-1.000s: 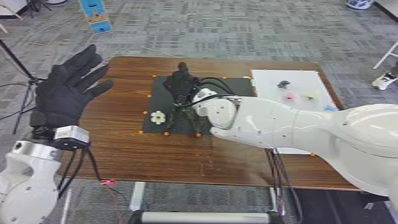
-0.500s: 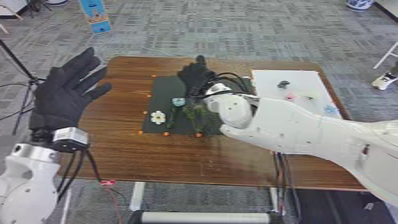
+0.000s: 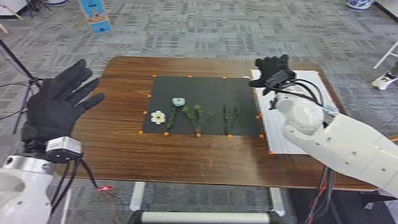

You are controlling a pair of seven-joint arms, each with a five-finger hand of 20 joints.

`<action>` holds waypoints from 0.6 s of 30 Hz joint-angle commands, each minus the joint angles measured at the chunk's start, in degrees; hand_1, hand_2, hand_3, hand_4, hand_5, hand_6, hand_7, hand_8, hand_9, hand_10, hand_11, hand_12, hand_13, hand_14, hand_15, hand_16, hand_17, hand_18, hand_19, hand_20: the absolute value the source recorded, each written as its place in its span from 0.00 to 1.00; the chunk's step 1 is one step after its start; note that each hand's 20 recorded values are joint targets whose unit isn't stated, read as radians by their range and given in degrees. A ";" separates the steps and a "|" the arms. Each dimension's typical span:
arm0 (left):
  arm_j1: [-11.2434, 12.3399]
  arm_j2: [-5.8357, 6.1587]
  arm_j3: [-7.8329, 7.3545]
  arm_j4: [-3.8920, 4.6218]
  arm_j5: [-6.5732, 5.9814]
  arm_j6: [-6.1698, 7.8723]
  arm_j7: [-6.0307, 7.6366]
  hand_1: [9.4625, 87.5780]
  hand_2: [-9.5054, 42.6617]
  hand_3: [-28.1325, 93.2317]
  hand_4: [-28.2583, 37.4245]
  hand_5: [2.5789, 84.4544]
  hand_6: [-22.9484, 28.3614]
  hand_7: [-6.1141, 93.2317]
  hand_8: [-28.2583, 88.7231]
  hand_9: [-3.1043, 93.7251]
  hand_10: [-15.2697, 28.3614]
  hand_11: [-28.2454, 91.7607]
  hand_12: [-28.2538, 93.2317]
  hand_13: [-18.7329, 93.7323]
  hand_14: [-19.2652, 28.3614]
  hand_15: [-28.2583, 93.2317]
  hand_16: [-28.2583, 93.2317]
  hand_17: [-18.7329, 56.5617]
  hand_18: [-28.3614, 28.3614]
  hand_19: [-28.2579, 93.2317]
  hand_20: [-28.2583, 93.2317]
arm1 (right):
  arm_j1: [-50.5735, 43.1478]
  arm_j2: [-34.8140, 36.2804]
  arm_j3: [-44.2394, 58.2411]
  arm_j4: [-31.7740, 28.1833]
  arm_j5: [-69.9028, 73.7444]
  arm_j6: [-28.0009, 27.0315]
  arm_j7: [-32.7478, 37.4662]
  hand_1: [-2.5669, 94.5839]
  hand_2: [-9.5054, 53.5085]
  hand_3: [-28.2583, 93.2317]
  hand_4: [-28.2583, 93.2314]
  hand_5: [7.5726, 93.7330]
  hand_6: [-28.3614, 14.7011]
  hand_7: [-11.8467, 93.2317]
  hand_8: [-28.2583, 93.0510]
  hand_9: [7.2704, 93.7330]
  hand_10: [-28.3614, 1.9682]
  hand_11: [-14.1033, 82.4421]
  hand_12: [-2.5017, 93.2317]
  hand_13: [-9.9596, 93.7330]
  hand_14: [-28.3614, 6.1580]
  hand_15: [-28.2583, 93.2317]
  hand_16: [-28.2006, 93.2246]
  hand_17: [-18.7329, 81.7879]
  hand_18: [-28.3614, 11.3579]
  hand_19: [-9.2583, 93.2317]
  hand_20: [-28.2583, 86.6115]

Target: Arrange flowers

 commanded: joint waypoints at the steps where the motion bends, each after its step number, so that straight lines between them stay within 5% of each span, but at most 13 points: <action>1: 0.99 -1.45 0.16 -0.29 -0.17 0.22 -0.71 0.16 0.02 0.77 0.00 0.31 0.49 0.21 0.17 0.27 0.58 0.34 0.36 0.33 0.69 0.32 0.27 0.10 0.89 0.56 0.30 | -8.09 9.23 5.79 -3.14 0.27 -3.26 3.73 0.36 0.00 0.80 0.00 0.40 0.57 0.31 0.14 0.44 0.50 0.35 0.24 0.49 0.46 0.84 0.45 0.36 0.18 0.83 0.74; 11: 1.91 -1.86 0.03 -0.28 -0.25 0.31 -1.30 0.16 0.02 0.77 0.00 0.31 0.50 0.21 0.17 0.27 0.58 0.34 0.36 0.33 0.69 0.32 0.28 0.10 0.89 0.55 0.30 | -22.36 15.59 20.74 -9.56 -0.16 -7.18 9.14 0.33 0.00 0.82 0.00 0.39 0.55 0.29 0.15 0.43 0.46 0.32 0.25 0.48 0.45 0.83 0.45 0.35 0.17 0.82 0.74; 18: 3.06 -2.28 -0.46 -0.69 -0.15 0.16 -1.28 0.17 0.02 0.77 0.00 0.31 0.49 0.21 0.17 0.27 0.58 0.34 0.36 0.33 0.69 0.32 0.28 0.10 0.89 0.56 0.30 | -27.71 15.55 25.56 -8.39 0.78 -9.36 11.29 0.31 0.00 0.85 0.00 0.38 0.54 0.27 0.16 0.42 0.46 0.32 0.25 0.47 0.43 0.83 0.45 0.35 0.16 0.82 0.74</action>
